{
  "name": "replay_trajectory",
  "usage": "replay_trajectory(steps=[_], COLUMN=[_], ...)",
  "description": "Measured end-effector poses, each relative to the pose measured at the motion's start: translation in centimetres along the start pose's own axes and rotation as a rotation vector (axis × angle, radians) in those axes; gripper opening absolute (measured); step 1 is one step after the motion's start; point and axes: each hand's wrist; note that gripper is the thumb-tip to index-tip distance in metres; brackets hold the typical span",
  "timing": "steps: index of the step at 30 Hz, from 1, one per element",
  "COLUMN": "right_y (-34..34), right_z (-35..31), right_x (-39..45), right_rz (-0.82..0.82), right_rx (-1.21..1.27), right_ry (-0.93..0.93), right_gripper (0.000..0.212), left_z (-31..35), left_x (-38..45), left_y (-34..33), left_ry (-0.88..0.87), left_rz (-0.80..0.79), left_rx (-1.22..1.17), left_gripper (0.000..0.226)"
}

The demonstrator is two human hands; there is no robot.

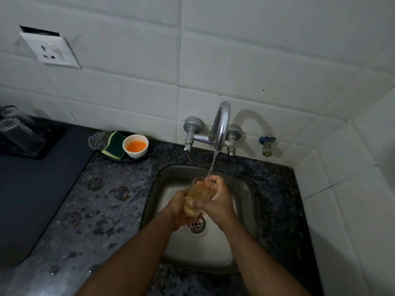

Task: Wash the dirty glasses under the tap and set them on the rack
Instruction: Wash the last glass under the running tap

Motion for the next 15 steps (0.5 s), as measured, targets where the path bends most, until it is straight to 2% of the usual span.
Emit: replay_trajectory(steps=[2, 4, 9, 11, 13, 15], right_y=[-0.1, 0.0, 0.9, 0.4, 0.0, -0.3], right_z=[-0.1, -0.2, -0.8, -1.3, -1.8, -1.9], right_x=[0.3, 0.7, 0.6, 0.1, -0.3, -0.2], right_rz=[-0.055, -0.082, -0.138, -0.174, -0.213, -0.237], right_rx=[-0.043, -0.030, 0.294, 0.442, 0.661, 0.800], right_ry=[0.002, -0.022, -0.241, -0.354, -0.442, -0.521], right_gripper=[0.080, 0.077, 0.056, 0.047, 0.034, 0.038], left_z=[0.5, 0.9, 1.7, 1.9, 2.1, 2.1], left_x=[-0.4, -1.2, -1.8, -2.1, -2.5, -2.8], left_y=[0.1, -0.1, 0.7, 0.8, 0.7, 0.6], left_ry=[-0.019, -0.036, -0.157, -0.156, -0.160, -0.163], left_rz=[0.021, -0.023, -0.101, -0.129, -0.099, -0.072], left_rx=[0.091, 0.139, 0.283, 0.293, 0.347, 0.420], left_gripper=[0.042, 0.039, 0.051, 0.059, 0.057, 0.048])
Point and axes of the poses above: each hand's wrist, its own x-axis towards the middle knuckle, its own y-axis out of the back of the hand, z = x × y, and after that the axes turned 5 degrees about -z, right-handed
